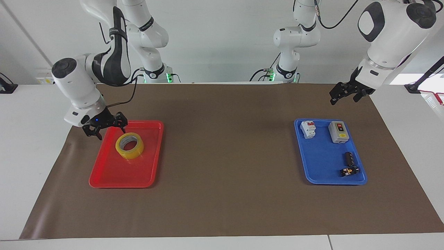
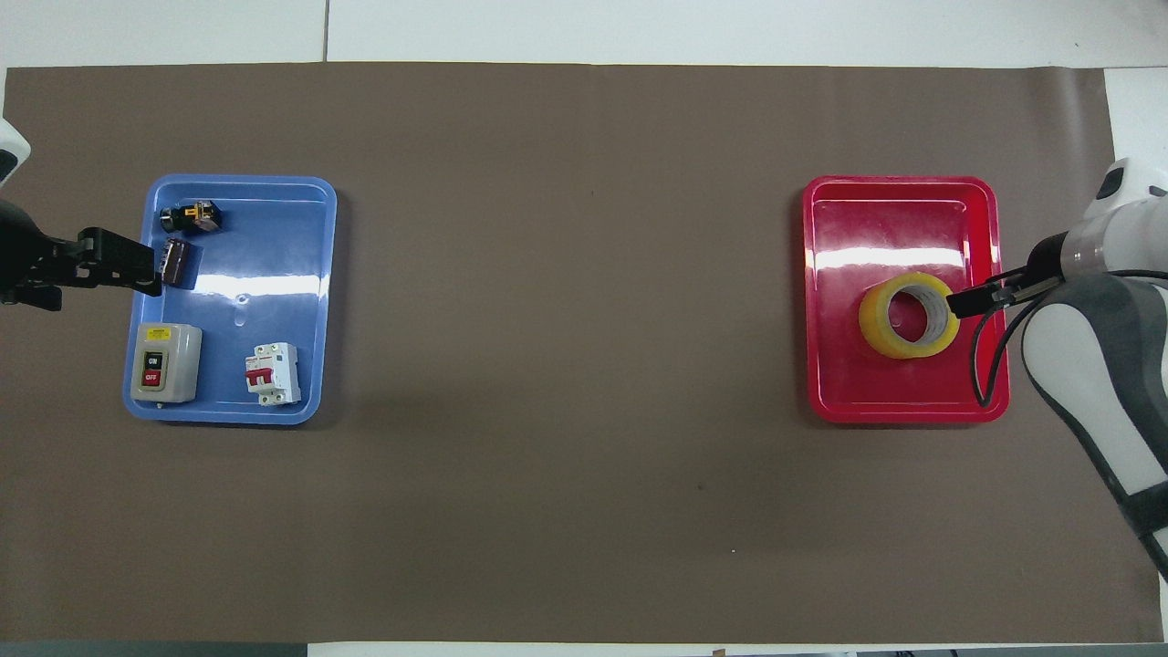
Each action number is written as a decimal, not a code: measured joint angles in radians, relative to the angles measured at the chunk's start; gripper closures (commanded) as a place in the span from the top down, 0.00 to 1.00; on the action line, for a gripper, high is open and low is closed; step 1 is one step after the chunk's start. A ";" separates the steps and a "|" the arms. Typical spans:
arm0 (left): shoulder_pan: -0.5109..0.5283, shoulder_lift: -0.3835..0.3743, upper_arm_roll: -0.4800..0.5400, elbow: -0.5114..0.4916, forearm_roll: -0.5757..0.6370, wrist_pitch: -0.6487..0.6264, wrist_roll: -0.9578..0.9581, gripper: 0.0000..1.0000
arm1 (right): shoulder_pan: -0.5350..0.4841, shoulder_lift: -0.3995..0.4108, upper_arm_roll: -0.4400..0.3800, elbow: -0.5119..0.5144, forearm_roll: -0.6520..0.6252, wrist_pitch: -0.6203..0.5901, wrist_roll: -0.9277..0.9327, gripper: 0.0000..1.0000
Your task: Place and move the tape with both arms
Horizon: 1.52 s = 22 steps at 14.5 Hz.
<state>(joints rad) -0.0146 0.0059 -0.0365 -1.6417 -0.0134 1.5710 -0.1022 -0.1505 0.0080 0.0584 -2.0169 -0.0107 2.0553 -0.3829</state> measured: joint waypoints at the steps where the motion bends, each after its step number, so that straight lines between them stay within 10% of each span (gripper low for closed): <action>1: 0.000 0.000 0.000 0.000 0.000 0.000 0.000 1.00 | 0.020 -0.024 0.001 0.032 -0.014 -0.064 0.057 1.00; 12: 0.000 0.000 0.000 0.000 0.000 0.000 0.000 1.00 | 0.050 -0.067 -0.002 0.526 -0.023 -0.655 0.380 1.00; 22: 0.000 0.000 0.000 0.000 0.000 0.000 0.000 1.00 | 0.052 -0.066 -0.003 0.492 -0.023 -0.664 0.394 1.00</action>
